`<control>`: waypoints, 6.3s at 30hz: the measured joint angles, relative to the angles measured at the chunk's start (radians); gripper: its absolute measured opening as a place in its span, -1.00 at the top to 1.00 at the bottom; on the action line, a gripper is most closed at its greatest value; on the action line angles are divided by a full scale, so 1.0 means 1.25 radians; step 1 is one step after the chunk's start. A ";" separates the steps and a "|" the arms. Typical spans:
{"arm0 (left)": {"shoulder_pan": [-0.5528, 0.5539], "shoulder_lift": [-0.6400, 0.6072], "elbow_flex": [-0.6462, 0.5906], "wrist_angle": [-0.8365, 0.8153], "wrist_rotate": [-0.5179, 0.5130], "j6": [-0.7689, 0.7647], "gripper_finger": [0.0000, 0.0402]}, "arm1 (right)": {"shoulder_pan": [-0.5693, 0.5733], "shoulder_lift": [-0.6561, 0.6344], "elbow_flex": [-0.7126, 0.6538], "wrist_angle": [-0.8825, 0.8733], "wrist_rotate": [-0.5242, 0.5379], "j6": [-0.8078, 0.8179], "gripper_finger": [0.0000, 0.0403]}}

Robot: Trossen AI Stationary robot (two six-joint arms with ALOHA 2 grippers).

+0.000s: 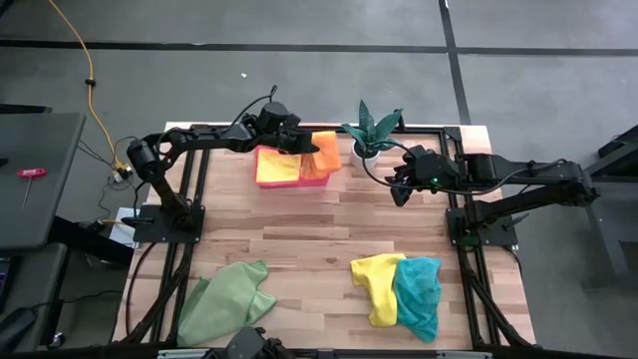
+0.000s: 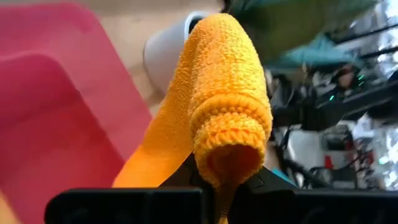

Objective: Fold microfiber towels
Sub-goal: Put the orange microfiber towel into the bin, then fold the green microfiber towel

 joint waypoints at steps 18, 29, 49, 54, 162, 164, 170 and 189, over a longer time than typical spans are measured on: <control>0.007 0.033 0.000 -0.132 -0.099 0.099 0.99 | 0.000 0.000 0.000 0.000 0.019 0.020 0.02; 0.012 0.033 0.000 -0.147 -0.182 0.113 0.99 | 0.000 0.000 0.000 0.000 0.023 0.020 0.02; 0.016 0.064 0.039 -0.131 -0.186 0.223 0.31 | 0.000 0.000 0.000 0.000 0.028 0.021 0.02; 0.041 0.063 0.123 -0.235 -0.186 0.315 0.04 | 0.000 0.000 0.000 0.000 0.028 0.021 0.02; -0.844 -0.158 -0.095 -0.528 -0.387 0.650 -0.20 | 0.002 0.000 0.000 0.217 -0.081 -0.217 0.02; -0.853 -0.138 -0.095 -0.552 -0.426 0.650 -0.20 | 0.002 0.000 0.000 0.215 -0.081 -0.217 0.02; -0.857 -0.134 -0.167 -0.553 -0.425 0.619 -0.20 | 0.002 0.002 0.000 0.212 -0.081 -0.213 0.02; -0.854 -0.144 -0.259 -0.441 -0.417 0.621 0.63 | 0.002 0.069 -0.001 0.213 -0.082 -0.198 0.02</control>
